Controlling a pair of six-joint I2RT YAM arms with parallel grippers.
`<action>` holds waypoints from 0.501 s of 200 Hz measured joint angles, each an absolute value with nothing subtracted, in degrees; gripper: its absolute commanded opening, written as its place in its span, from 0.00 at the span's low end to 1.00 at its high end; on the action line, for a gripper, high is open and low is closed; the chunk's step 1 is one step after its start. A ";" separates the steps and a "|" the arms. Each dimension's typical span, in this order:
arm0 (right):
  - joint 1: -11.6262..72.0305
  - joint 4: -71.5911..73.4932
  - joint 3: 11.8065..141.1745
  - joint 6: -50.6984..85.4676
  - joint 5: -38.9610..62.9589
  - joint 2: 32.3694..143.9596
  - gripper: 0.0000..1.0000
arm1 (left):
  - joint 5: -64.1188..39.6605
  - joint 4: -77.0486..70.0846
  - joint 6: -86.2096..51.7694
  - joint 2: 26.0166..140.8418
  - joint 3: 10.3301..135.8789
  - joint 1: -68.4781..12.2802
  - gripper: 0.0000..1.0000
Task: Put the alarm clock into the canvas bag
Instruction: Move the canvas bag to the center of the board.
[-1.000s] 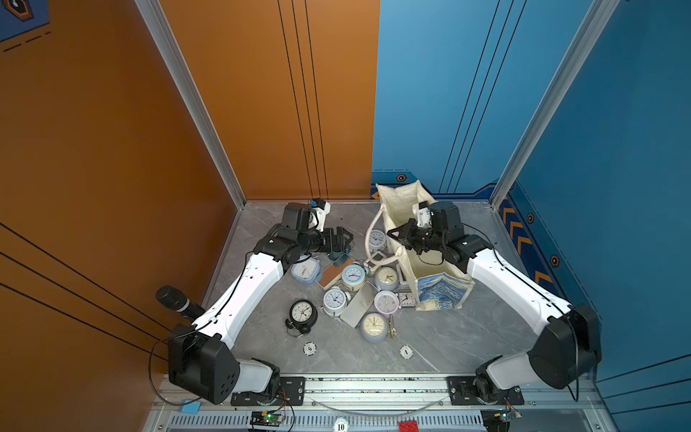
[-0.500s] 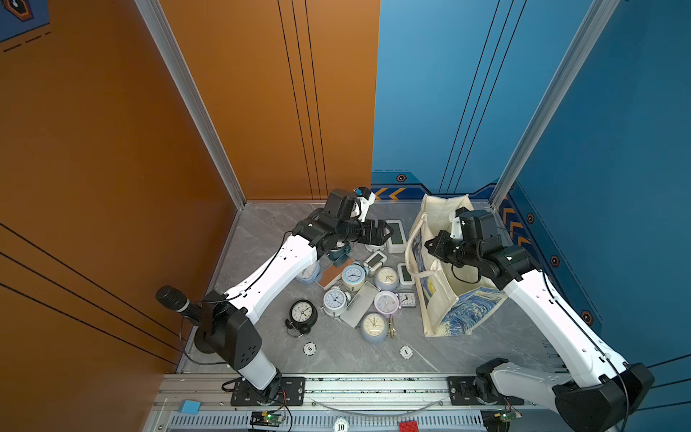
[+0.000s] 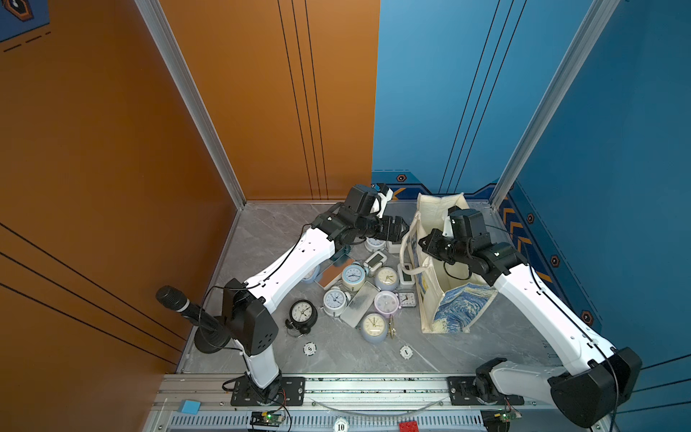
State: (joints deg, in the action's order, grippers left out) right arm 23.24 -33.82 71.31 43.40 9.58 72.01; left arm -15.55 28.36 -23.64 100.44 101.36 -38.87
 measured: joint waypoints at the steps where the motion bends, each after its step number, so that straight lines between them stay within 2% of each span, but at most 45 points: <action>1: 23.24 -33.85 71.31 43.31 9.61 72.01 0.46 | -15.55 28.38 -23.64 100.44 101.45 -38.87 0.92; 13: 22.87 -34.15 71.90 42.83 9.98 72.01 0.52 | -15.55 28.47 -23.62 100.44 102.08 -38.96 0.92; 42: 20.08 -36.07 74.35 40.60 10.28 70.63 0.54 | -15.22 28.62 -23.62 100.49 103.07 -39.55 0.90; 82: 11.55 -43.46 81.60 32.64 10.39 68.53 0.59 | -13.34 29.08 -24.99 102.74 107.90 -42.33 0.90; 100: 7.27 -46.02 83.37 28.42 10.04 68.34 0.66 | -11.86 29.93 -25.58 104.77 110.72 -44.12 0.90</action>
